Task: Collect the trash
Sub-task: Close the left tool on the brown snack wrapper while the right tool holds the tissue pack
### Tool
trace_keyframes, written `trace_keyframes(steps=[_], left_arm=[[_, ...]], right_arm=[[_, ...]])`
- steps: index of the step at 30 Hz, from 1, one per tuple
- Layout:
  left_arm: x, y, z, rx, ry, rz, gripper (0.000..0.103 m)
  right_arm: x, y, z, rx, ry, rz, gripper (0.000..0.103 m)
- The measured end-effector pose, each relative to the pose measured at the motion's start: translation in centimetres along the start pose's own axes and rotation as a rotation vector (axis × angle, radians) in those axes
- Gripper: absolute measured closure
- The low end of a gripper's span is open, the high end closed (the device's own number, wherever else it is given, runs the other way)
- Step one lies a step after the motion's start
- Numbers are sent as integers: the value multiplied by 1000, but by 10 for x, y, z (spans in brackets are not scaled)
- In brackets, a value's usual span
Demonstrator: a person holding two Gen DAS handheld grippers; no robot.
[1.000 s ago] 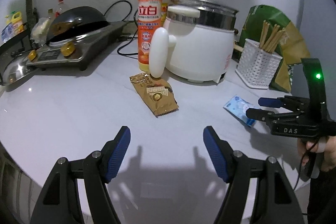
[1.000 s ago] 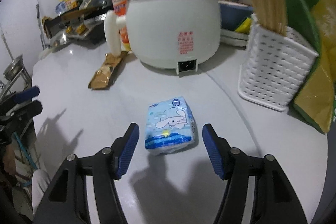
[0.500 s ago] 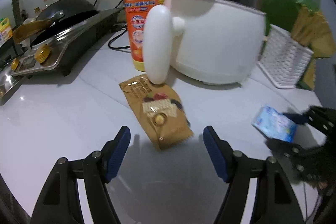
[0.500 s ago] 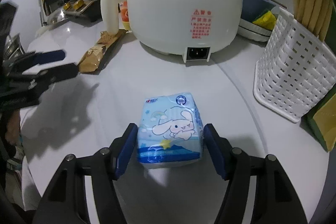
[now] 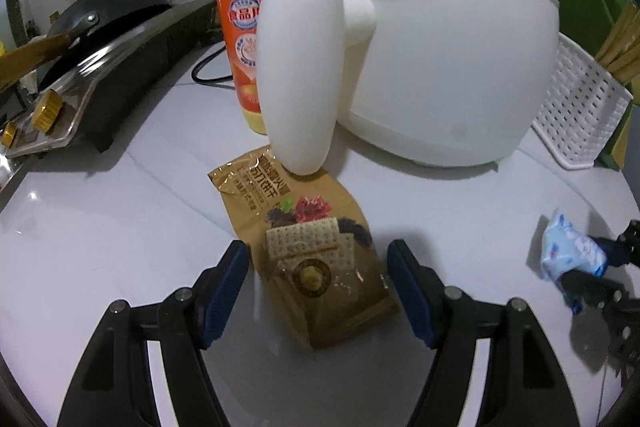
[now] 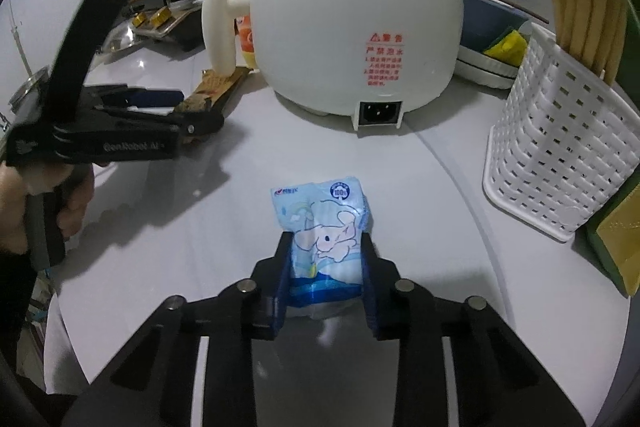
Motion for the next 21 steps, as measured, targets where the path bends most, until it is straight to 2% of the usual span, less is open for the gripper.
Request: trace_keyframes(steps=[3, 7, 10, 15, 21], left_arm=[[2, -3, -1, 10, -1, 0, 31], [-1, -4, -1, 18, 10, 6, 60], [-4, -7, 2, 19, 21, -12, 76], [-12, -13, 7, 10, 41, -15, 86], [-30, -19, 19, -8, 64, -6, 89]], right_arm=[[-2, 3, 1, 10, 6, -1, 77], [-11, 7, 1, 26, 34, 7, 77], [-17, 10, 0, 38, 50, 15, 77], [-25, 12, 2, 47, 67, 25, 79], [-40, 5, 10, 57, 93, 23, 79]])
Point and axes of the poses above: each gripper's, at about its wrist camera, not at the fingertips, and x roughly the way its jaws point, y to its right, z to its underside, the point moved 10 cm from there along x, roughly the way its jaws point, and after that the axes turned 14 degrees about -y, right-handed, at the moved point
